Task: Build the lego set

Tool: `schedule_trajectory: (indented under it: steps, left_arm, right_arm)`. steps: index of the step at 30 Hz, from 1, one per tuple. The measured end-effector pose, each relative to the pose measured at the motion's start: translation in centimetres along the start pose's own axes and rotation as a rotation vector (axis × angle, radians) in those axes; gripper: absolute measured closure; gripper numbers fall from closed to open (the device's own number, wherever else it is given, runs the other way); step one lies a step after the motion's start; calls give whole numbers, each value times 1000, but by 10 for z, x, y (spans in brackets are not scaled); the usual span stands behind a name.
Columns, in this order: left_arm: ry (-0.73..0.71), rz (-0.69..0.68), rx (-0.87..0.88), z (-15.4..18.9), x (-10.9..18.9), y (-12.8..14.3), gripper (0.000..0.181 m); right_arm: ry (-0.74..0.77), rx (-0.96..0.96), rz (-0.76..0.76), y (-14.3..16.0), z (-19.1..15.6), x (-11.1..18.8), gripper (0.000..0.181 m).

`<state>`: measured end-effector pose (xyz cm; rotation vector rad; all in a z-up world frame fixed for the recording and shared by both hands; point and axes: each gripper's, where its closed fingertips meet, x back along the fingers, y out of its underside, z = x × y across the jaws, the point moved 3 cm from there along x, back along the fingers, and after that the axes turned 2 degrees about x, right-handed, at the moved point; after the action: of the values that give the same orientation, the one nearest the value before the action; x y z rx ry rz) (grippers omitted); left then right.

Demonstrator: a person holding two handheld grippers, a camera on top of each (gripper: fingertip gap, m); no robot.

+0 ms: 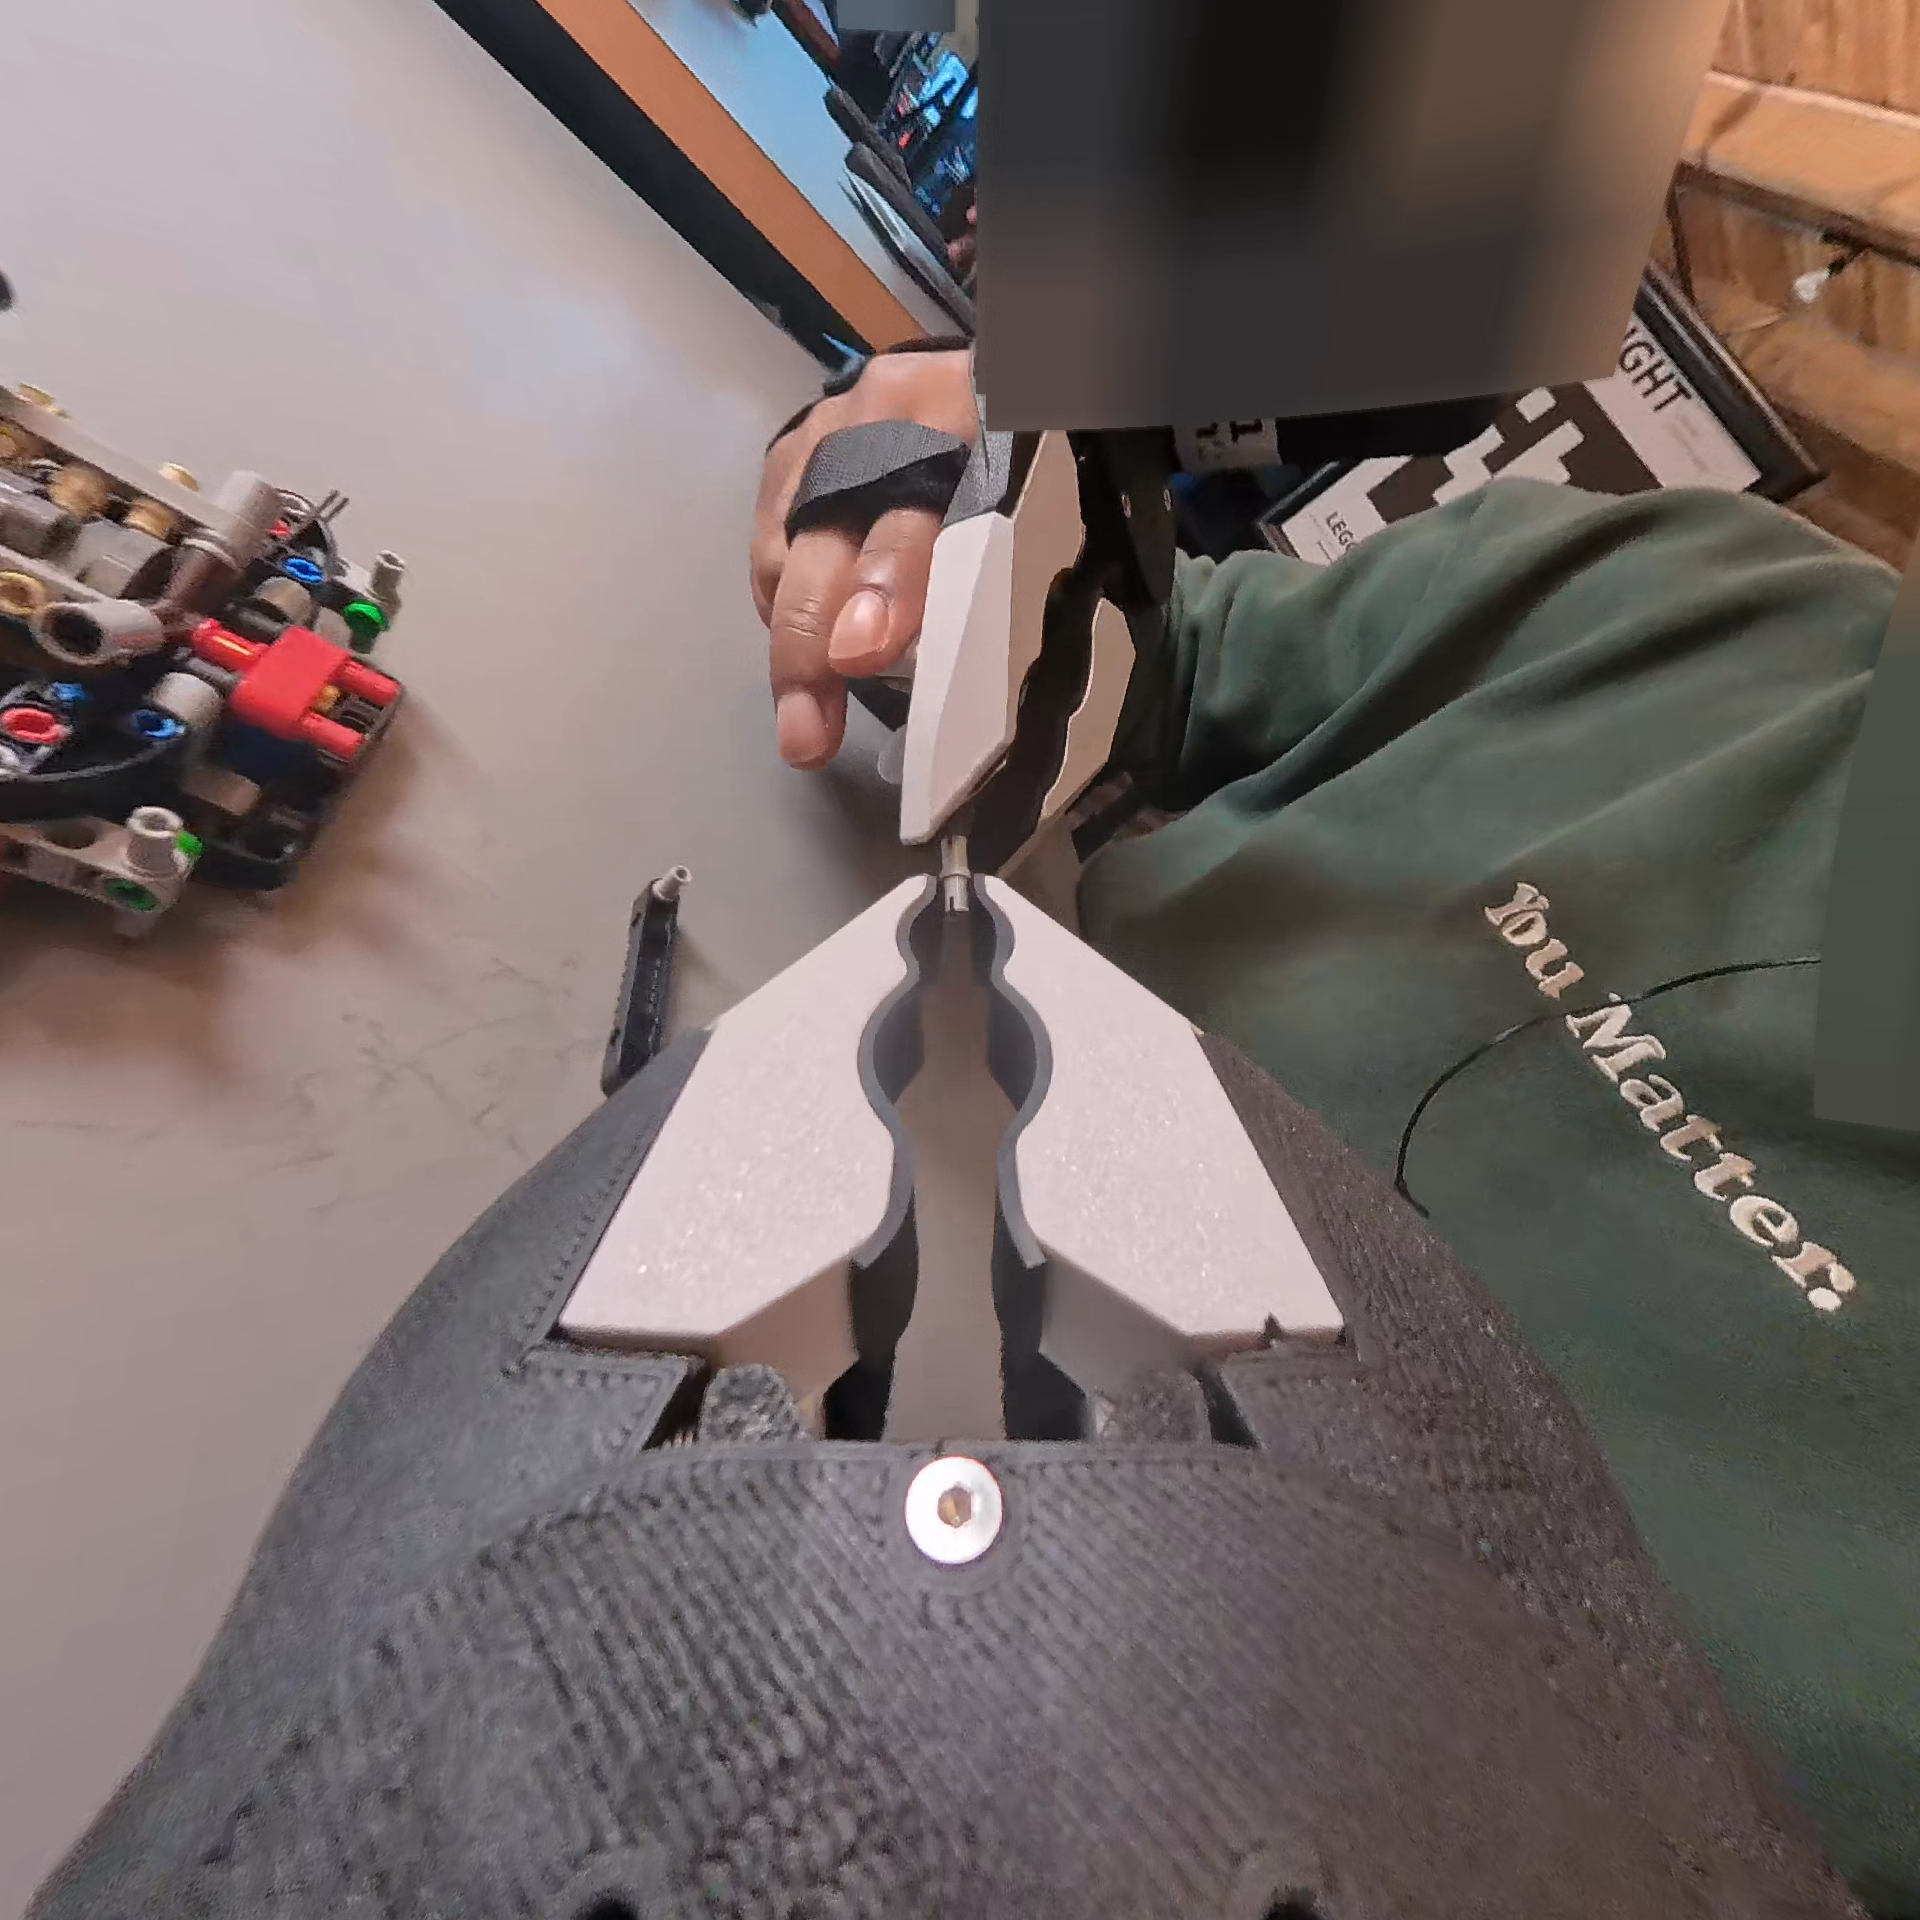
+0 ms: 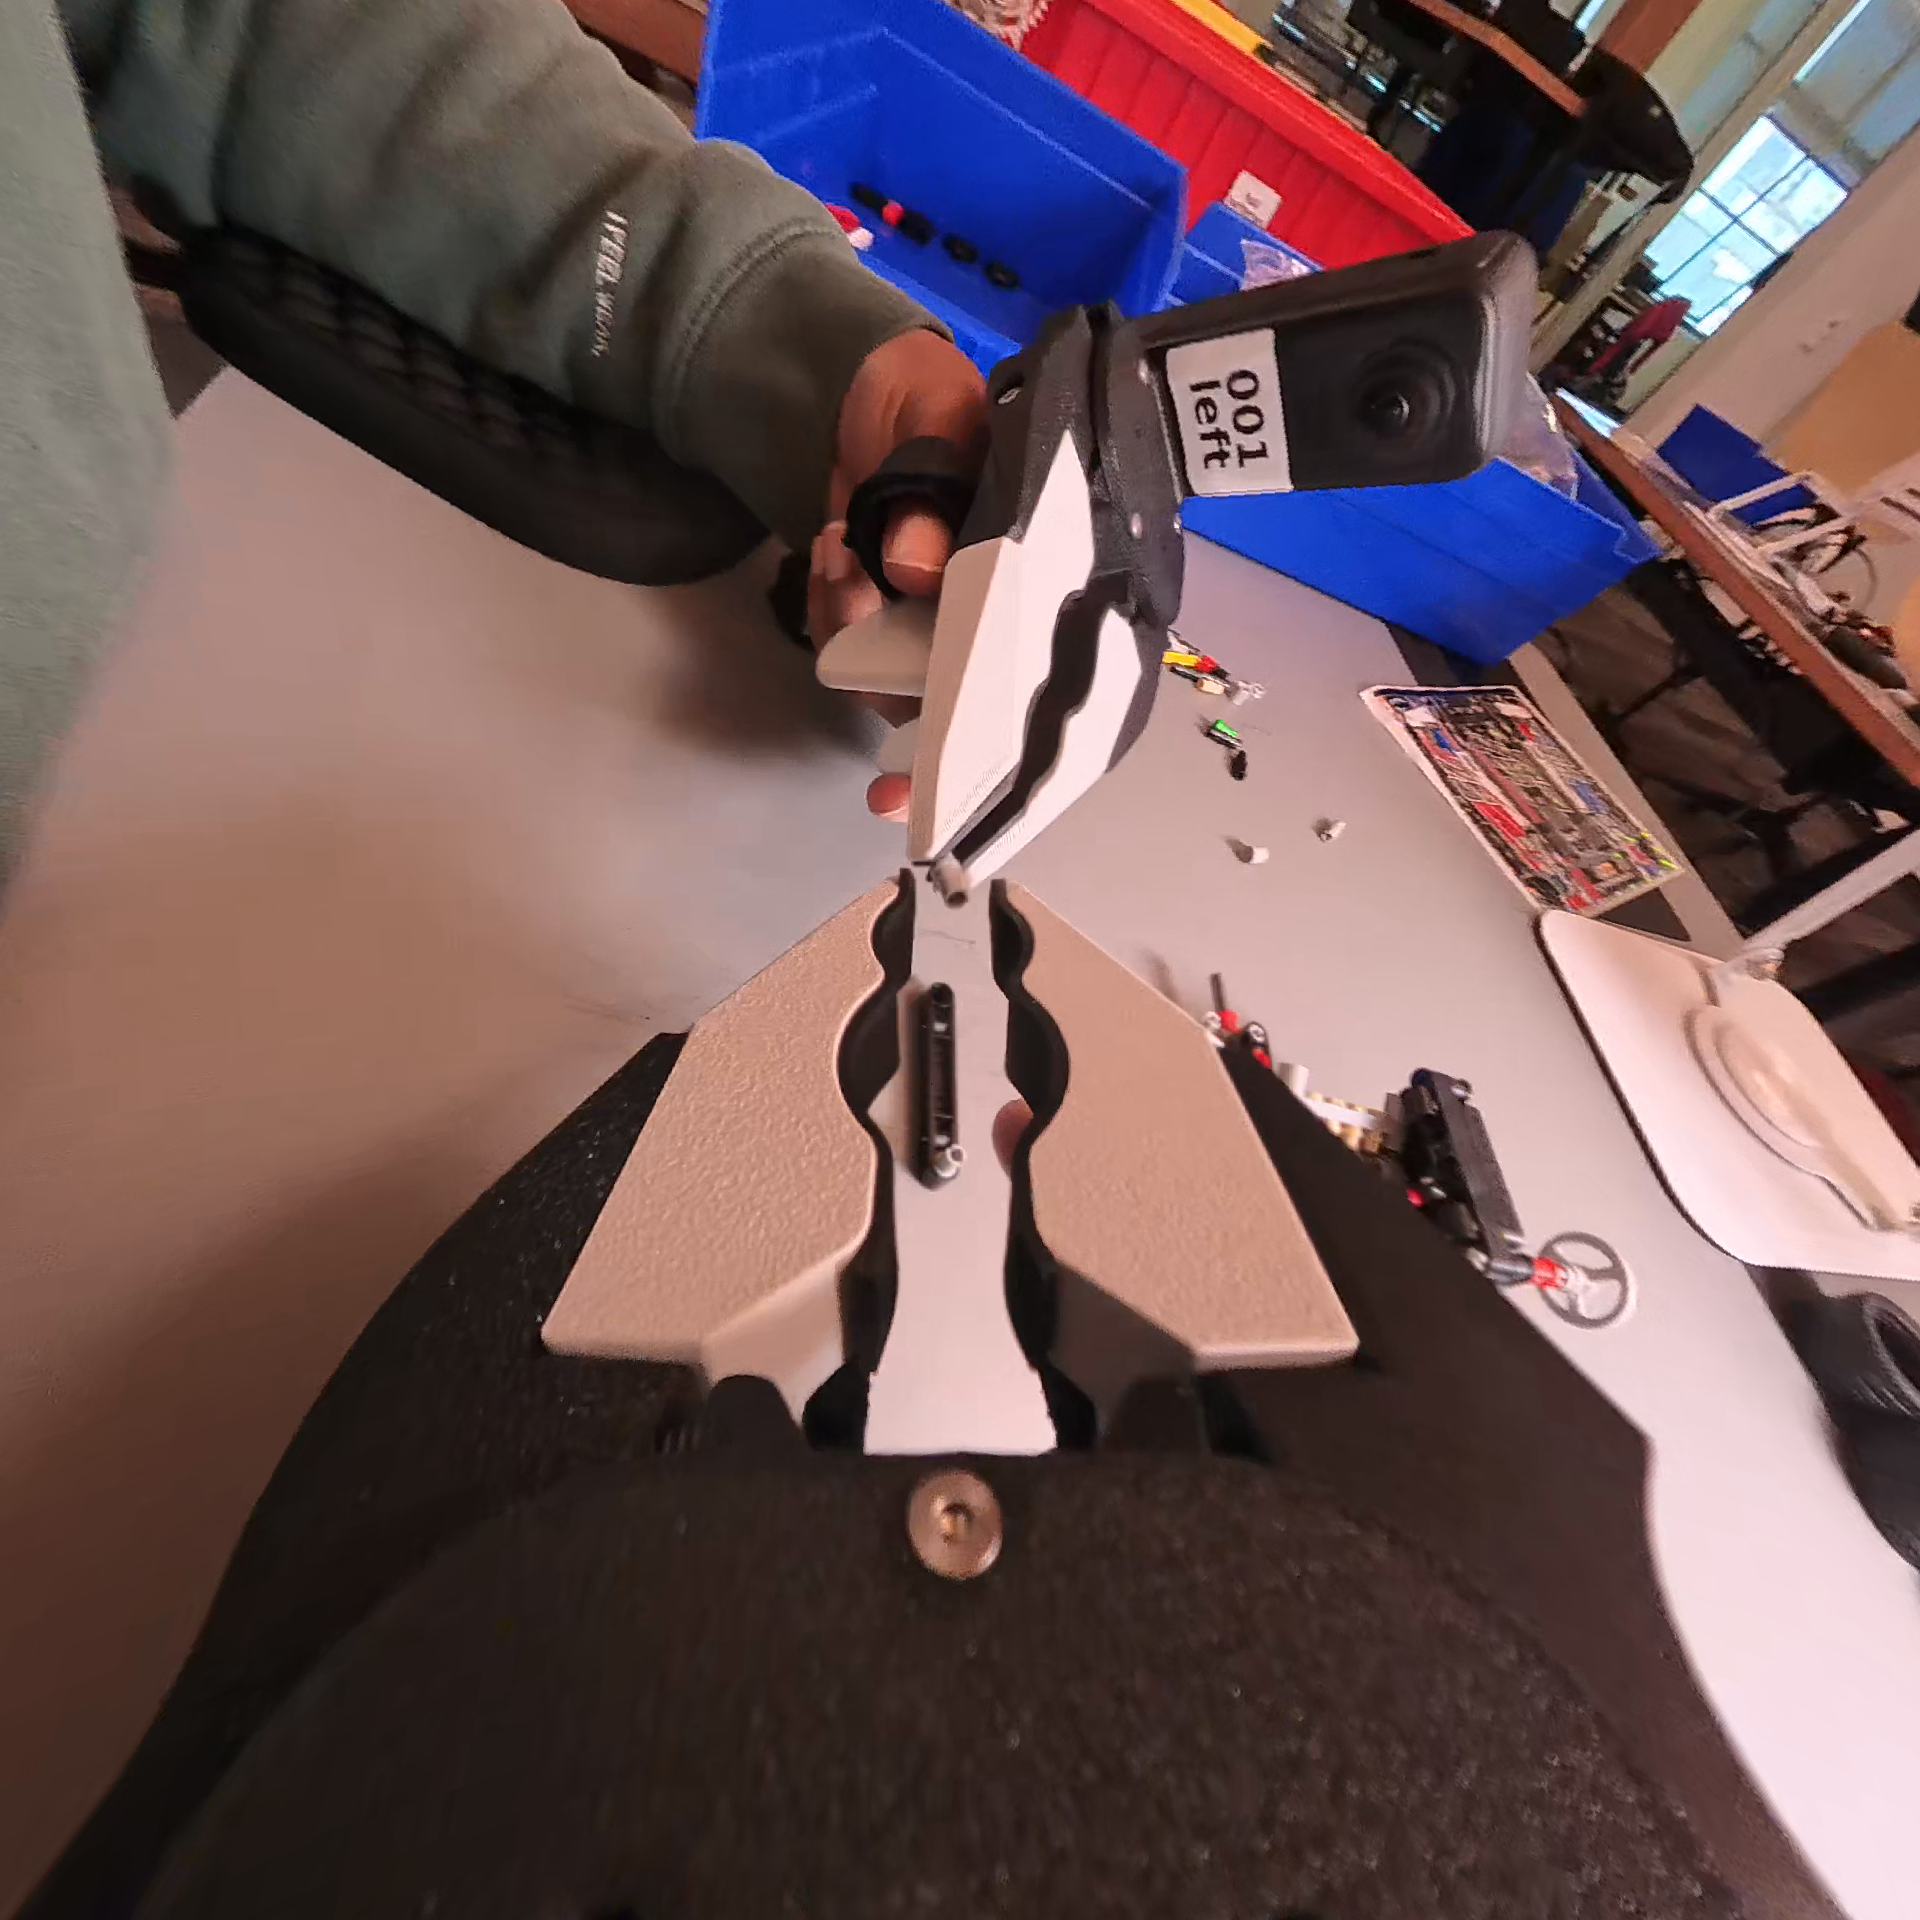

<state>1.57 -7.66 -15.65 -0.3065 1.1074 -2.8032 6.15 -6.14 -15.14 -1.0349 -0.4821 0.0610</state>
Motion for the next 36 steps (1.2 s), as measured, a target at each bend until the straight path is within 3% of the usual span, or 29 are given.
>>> schedule_trajectory:
  steps: [6, 9, 12, 15, 23, 26, 28, 31, 36]
  left_arm:
    - [-34, -12, -25, -2, -2, 1, 177]
    - [-225, -28, -96, -22, 7, 0, 161]
    - [-439, -182, -267, -39, 16, 14, 156]
    - [-541, -286, -367, -49, 14, 23, 152]
    - [-821, -260, -525, -74, 20, 7, 167]
    - [-793, -271, -508, -71, 19, 9, 167]
    - [-689, -284, -470, -62, 17, 16, 167]
    - [-532, -277, -384, -46, 16, 23, 152]
    - [-571, -269, -394, -45, 4, 22, 136]
  right_arm:
    - [-26, -6, -2, 1, -3, 0, 177]
    - [30, -31, -84, 14, 11, 3, 177]
    - [58, -52, -238, 44, 25, 11, 177]
    - [47, -72, -331, 66, 28, 15, 177]
    - [-73, 23, -406, 66, -1, 1, 177]
    - [-137, 42, -344, 52, -18, -7, 177]
    - [-172, 51, -306, 44, -29, -14, 177]
    - [-196, 30, -251, 36, -35, -18, 177]
    - [-169, -83, -204, 33, -12, 3, 177]
